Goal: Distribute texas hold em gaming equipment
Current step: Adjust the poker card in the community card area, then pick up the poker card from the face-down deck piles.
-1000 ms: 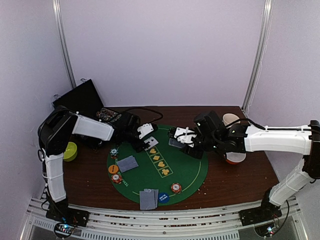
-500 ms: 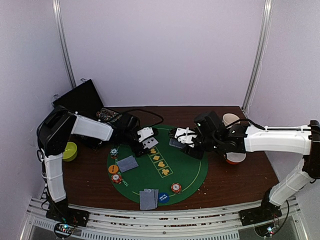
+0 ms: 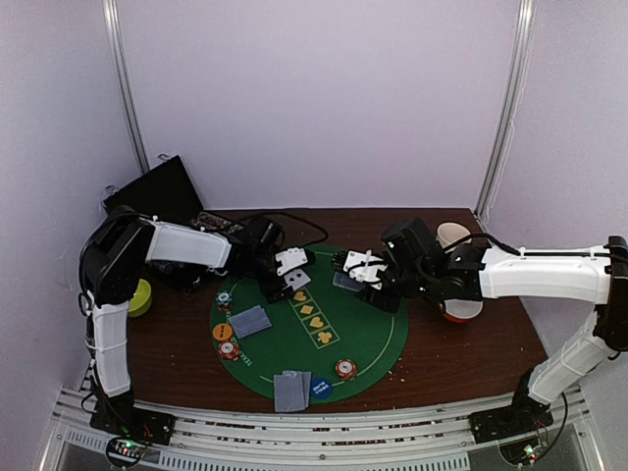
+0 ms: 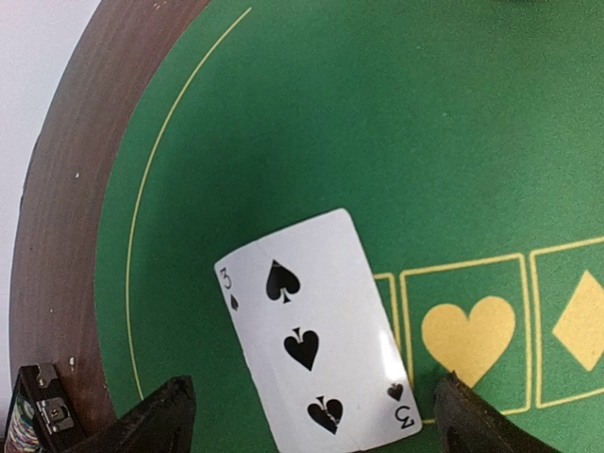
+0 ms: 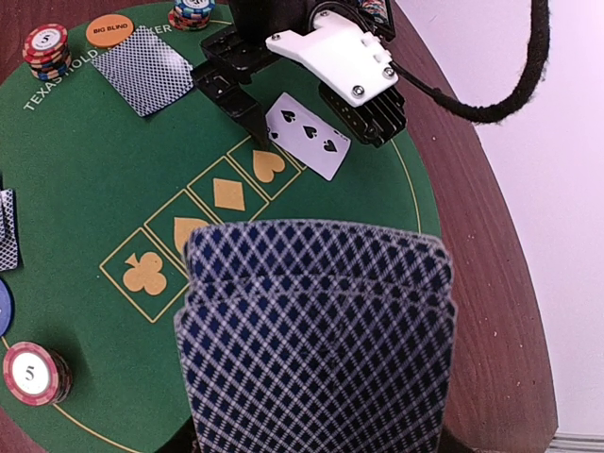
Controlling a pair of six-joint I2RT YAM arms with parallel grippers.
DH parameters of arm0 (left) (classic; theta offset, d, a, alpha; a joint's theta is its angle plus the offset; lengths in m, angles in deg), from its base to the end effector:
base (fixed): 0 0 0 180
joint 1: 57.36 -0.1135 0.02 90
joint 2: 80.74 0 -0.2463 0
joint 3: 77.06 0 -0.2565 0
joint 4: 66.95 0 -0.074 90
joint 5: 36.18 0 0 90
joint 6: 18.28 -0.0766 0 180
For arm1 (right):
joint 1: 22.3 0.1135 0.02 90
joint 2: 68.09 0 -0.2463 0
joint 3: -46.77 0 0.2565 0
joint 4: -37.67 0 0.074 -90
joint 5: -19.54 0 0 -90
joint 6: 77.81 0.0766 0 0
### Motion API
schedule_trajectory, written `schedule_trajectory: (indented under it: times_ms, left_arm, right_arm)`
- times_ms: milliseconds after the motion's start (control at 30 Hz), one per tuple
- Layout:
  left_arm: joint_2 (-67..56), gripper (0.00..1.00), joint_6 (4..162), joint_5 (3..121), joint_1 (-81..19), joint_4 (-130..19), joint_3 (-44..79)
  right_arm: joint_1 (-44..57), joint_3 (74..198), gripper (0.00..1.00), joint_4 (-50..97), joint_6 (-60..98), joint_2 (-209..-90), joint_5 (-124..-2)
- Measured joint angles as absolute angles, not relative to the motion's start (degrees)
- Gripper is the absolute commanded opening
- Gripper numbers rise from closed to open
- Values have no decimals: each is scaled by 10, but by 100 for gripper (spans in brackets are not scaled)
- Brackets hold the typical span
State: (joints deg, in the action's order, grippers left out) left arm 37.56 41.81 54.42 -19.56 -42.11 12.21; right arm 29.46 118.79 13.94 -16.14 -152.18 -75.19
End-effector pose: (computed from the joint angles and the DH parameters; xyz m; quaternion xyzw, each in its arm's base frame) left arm 0.3598 -0.2801 0.0923 0.5288 0.7852 -0.0271 0.3211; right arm 0.2324 0.2847 0.2169 -0.5579 0.6930 0.0564 0.4531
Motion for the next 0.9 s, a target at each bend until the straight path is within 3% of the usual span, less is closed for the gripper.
schedule_trajectory:
  times_ms: [533, 700, 900]
  left_arm:
    - [372, 90, 418, 499, -197, -419, 119]
    - [297, 92, 490, 591, -206, -441, 175]
    - [167, 92, 696, 788, -209, -555, 186]
  right_arm:
    - [294, 1188, 50, 139, -161, -1522, -752]
    - [294, 1188, 50, 140, -161, -1522, -752]
    - [294, 1188, 50, 140, -161, -1522, -749]
